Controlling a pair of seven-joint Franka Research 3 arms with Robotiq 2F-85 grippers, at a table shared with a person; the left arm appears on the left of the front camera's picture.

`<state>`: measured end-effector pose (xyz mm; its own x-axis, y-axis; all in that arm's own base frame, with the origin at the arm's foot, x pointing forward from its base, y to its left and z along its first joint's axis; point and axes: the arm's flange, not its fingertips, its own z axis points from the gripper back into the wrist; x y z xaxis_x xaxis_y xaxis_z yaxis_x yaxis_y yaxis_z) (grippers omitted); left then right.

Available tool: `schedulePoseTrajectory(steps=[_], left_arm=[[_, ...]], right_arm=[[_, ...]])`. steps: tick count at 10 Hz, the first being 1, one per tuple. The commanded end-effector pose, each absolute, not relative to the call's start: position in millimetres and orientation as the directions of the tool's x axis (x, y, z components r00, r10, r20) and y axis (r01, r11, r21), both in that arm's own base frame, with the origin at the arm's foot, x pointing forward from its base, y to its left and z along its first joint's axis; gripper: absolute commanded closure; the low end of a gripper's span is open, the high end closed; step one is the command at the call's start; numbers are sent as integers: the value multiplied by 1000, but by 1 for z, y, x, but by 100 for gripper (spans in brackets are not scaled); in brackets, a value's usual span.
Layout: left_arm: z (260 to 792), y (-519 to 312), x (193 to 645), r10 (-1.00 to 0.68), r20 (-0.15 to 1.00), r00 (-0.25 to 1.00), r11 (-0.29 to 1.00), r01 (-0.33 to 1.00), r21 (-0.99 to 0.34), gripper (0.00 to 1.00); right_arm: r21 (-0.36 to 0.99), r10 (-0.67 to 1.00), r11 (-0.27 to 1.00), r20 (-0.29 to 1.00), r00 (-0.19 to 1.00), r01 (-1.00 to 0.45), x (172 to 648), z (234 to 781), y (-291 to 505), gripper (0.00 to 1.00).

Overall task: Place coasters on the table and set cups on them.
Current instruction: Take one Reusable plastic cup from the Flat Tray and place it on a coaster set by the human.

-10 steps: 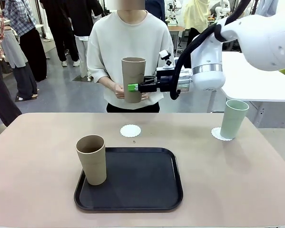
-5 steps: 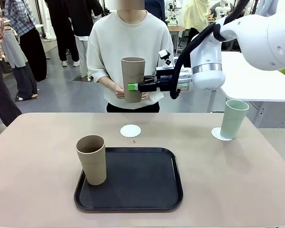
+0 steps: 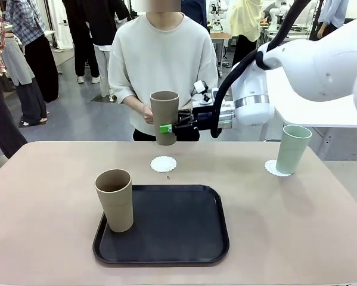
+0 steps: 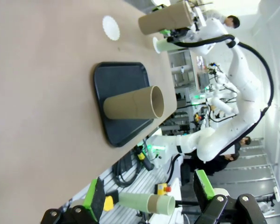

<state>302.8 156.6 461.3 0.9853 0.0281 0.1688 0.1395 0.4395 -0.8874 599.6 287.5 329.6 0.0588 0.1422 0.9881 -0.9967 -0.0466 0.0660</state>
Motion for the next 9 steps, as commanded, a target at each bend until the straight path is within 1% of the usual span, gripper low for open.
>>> schedulePoseTrajectory(steps=[1, 3, 6, 9], left_arm=[[462, 157, 303, 28, 185, 982, 424, 156, -892, 0], [462, 157, 303, 28, 185, 982, 424, 156, -892, 0], [462, 157, 303, 28, 185, 982, 424, 156, -892, 0], [462, 157, 303, 28, 185, 982, 424, 156, -892, 0]], right_arm=[[16, 110, -107, 994, 4, -994, 617, 316, 295, 18], [28, 98, -119, 995, 17, -992, 631, 294, 295, 18], [44, 140, -110, 990, 29, -993, 641, 267, 299, 18], [75, 160, -133, 986, 53, -988, 639, 253, 305, 18]])
